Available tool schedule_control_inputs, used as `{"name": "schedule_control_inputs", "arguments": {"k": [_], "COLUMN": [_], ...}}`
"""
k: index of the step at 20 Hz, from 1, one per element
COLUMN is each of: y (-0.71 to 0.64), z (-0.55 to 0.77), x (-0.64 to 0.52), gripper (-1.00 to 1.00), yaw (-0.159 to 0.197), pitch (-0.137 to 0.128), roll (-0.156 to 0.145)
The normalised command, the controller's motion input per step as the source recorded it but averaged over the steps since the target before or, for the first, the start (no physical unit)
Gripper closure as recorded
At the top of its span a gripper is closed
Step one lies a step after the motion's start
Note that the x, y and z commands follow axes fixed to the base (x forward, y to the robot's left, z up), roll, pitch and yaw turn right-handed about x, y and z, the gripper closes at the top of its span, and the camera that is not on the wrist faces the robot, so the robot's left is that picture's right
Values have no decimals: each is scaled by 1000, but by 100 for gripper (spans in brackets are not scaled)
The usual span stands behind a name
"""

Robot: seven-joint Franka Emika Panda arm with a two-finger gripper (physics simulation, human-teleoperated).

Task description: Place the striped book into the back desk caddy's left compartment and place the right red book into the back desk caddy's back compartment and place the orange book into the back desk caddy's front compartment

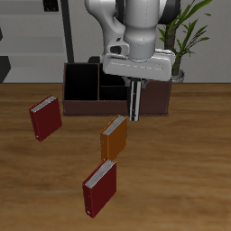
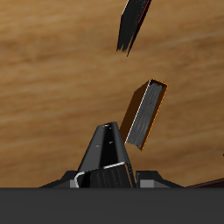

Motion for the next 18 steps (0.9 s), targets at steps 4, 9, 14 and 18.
{"name": "schedule_control_inputs", "arguments": {"k": [4, 9, 14, 18], "y": [-719, -671, -560, -603], "z": [288, 138, 39, -17], "x": [-444, -365, -278, -160], "gripper": [100, 100, 100, 100], "yaw": [13, 29, 10, 23], "pitch": [-35, -16, -24, -40], "roll": [14, -1, -12, -51]}}
